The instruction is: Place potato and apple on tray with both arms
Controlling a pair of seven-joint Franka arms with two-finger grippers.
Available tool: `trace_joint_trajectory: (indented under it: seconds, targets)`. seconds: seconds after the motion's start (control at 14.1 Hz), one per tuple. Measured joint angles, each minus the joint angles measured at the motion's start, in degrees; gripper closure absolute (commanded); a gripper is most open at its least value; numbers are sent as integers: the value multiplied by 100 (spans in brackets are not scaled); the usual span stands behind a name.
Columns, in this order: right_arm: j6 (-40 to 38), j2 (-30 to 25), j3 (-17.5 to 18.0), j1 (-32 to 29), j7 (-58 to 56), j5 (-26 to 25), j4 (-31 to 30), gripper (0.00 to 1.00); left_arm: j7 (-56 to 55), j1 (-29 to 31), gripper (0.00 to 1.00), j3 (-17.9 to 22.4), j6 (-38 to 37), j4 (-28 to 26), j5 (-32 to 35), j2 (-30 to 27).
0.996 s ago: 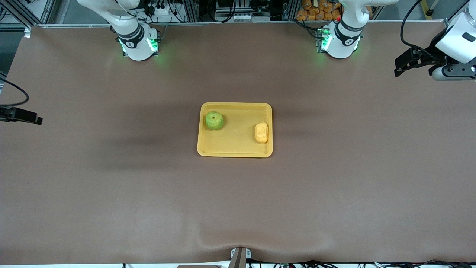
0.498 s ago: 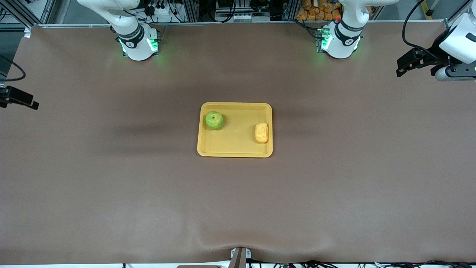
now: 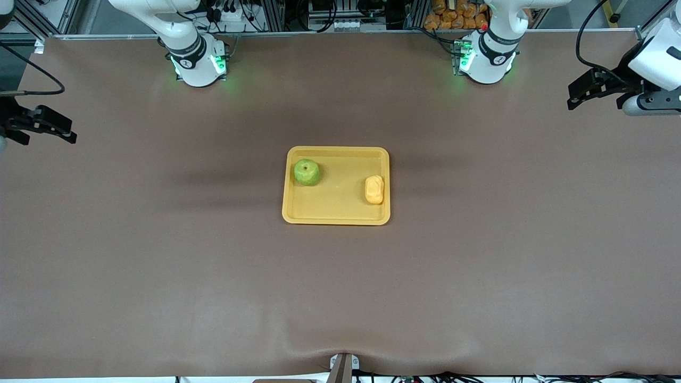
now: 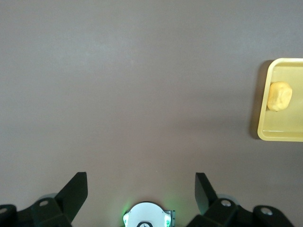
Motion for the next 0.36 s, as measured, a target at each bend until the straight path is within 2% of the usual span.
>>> trace_joint_trajectory:
  seconds: [0.36]
  targets:
    - [37, -6, -58, -4, -29, 69, 25, 0, 1, 0, 0, 0, -1, 197, 0, 60]
